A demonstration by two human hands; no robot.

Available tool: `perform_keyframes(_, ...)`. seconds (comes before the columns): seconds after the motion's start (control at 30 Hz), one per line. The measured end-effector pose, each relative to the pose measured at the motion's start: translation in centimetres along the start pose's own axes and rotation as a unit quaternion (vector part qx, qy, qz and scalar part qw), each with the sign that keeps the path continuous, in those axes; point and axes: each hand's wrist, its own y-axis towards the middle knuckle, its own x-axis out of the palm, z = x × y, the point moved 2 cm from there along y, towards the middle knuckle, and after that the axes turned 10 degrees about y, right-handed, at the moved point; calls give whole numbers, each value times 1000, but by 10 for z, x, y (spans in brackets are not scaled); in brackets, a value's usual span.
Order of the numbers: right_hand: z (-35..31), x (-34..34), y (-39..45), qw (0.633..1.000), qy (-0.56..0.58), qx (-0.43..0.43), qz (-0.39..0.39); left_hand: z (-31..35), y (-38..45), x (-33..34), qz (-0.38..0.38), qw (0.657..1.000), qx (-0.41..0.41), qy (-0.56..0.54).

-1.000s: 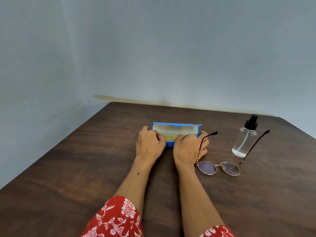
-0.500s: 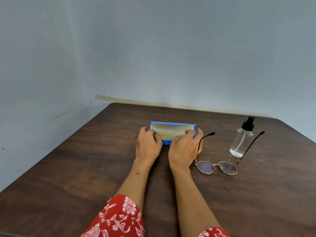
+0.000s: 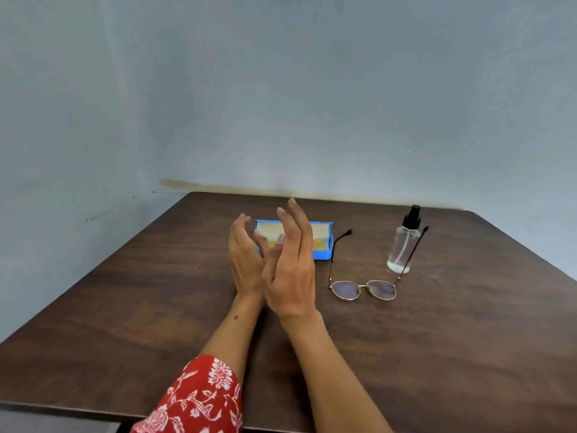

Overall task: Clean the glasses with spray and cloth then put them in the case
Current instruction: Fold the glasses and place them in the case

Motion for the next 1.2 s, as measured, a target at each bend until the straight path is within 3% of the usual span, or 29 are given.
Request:
perform_keyframes(0.13, -3, -26, 2, 995, -28, -76, 58, 21, -14, 2, -12, 997, 67, -35)
perform_keyframes(0.23, 2, -57, 5, 982, -92, -74, 145, 33, -24, 10, -33, 990, 118, -68)
perform_keyframes(0.37, 17, -98, 11, 945, -172, 37, 275, 34, -34, 21, -136, 972, 178, -70)
perform_keyframes(0.53, 55, -135, 1, 875, -124, 287, 371, 26, -37, 35, -224, 963, 145, -22)
perform_keyframes(0.63, 73, -141, -11, 849, -126, 396, 325, 18, -37, 41, -294, 947, 129, 18)
perform_keyframes(0.73, 81, -138, -16, 845, -145, 445, 257, 14, -36, 43, -305, 946, 106, 5)
perform_keyframes(1.0, 85, -119, -18, 884, -178, 409, 141, 11, -28, 39, -286, 956, 68, -2)
perform_keyframes(1.2, 98, -119, -20, 892, -166, 413, 80, 6, -22, 34, -267, 963, 42, -13)
